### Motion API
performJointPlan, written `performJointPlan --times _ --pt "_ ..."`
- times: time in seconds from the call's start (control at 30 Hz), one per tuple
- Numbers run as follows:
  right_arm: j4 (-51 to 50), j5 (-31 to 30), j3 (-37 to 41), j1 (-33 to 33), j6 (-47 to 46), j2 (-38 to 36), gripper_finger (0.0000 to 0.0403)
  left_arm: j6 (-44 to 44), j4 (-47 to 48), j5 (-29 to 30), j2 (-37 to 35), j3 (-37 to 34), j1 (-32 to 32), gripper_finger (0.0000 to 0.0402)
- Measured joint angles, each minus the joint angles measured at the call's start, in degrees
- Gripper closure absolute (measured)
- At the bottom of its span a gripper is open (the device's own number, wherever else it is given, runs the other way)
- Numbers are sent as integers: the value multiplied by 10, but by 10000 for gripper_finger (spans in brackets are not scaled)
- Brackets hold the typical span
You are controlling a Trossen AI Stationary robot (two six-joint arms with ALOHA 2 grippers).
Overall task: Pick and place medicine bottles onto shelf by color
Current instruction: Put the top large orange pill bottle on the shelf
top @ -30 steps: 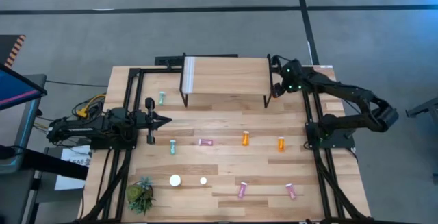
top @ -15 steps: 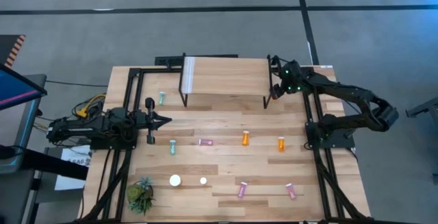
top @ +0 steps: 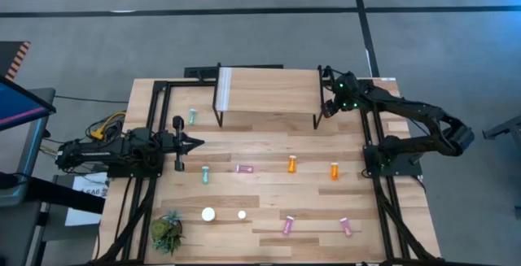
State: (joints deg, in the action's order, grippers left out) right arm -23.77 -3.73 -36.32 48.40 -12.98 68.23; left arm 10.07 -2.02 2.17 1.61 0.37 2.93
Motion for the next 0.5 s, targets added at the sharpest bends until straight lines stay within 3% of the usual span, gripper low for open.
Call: performJointPlan --times 0.5 --pt "17 -9 16 0 9 0 157 0 0 0 0 0 0 401"
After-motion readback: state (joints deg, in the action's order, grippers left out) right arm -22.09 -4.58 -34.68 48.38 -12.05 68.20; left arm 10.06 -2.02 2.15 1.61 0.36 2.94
